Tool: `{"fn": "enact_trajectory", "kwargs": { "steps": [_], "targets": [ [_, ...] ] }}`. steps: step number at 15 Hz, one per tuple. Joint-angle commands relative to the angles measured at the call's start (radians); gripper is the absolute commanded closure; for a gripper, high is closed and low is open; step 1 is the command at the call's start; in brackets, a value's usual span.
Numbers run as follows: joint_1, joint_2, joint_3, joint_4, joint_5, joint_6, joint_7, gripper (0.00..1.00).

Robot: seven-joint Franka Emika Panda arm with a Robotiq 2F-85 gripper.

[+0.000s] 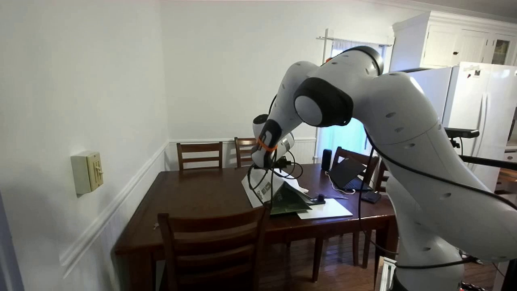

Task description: Move the white carrier bag to the right

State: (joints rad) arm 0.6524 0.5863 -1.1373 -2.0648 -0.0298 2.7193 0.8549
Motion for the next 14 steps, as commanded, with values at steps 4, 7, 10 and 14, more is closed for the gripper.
{"fn": "enact_trajectory", "kwargs": {
  "steps": [4,7,10,14],
  "targets": [
    [-0.288,-0.186,0.257,0.297,0.016,-0.529,-0.074,0.0],
    [-0.447,-0.114,0.317,0.508,0.199,-0.764,-0.294,0.0],
    [-0.615,-0.077,0.377,0.697,0.332,-0.991,-0.486,0.0],
    [-0.684,-0.094,0.407,0.72,0.327,-1.091,-0.554,0.0]
  ]
}}
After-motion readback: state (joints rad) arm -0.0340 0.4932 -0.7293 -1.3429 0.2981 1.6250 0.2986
